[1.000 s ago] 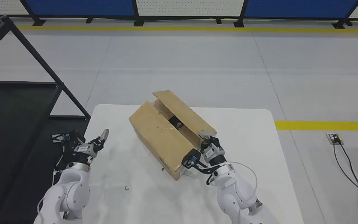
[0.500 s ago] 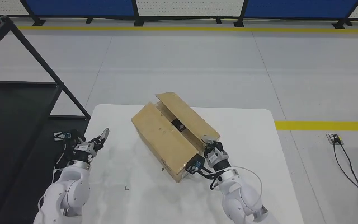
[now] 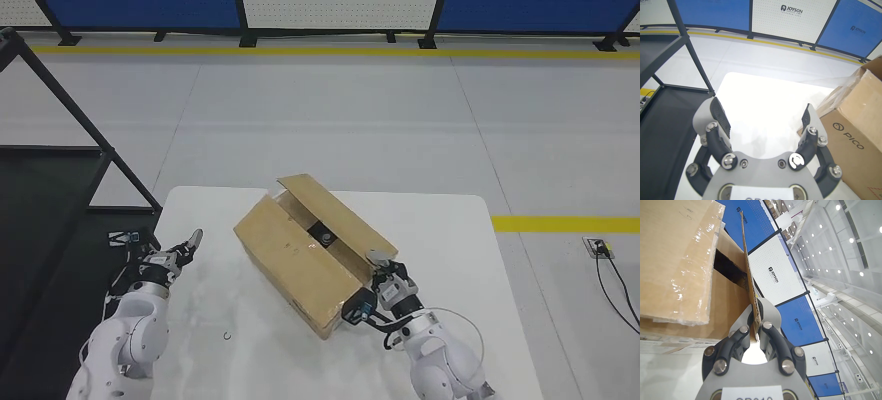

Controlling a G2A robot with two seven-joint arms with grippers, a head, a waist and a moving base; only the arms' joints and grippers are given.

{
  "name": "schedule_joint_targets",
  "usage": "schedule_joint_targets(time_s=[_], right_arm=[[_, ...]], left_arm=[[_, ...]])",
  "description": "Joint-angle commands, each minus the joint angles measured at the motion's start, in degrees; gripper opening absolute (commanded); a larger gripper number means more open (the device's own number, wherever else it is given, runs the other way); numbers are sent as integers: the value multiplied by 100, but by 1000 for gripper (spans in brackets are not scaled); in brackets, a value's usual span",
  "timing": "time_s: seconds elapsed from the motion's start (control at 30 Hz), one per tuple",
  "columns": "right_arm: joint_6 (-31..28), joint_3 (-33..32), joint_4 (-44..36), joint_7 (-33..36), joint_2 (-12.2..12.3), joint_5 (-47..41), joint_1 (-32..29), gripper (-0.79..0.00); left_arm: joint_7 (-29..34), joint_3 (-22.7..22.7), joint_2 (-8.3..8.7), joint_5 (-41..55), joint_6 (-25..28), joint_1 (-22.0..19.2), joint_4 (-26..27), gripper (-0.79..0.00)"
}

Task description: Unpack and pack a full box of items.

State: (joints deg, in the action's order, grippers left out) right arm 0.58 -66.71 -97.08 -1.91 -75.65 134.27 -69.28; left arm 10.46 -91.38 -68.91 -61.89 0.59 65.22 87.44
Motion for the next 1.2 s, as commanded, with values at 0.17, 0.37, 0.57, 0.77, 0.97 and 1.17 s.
schedule_joint_targets(time_s=[0.17,0.37,0.57,0.77,0.97,1.17], right_arm=[[-284,-53,-208,-62,21,87,-41,-785],[-426,-11,-270,58,14,192,-13,-785],[-463,1,-272,96,13,206,-7,-785],[-463,1,-272,96,13,206,-7,-785],[-463,1,-272,96,13,206,-7,-785],[-463,1,-272,96,13,206,-7,-785]], left_arm=[[-51,-50,-2,130,-7,21,-29,0],[-39,-82,4,178,51,24,-63,0],[-38,-84,5,179,53,24,-64,0],[-38,-84,5,179,53,24,-64,0],[-38,-84,5,179,53,24,-64,0],[-38,-84,5,179,53,24,-64,0]])
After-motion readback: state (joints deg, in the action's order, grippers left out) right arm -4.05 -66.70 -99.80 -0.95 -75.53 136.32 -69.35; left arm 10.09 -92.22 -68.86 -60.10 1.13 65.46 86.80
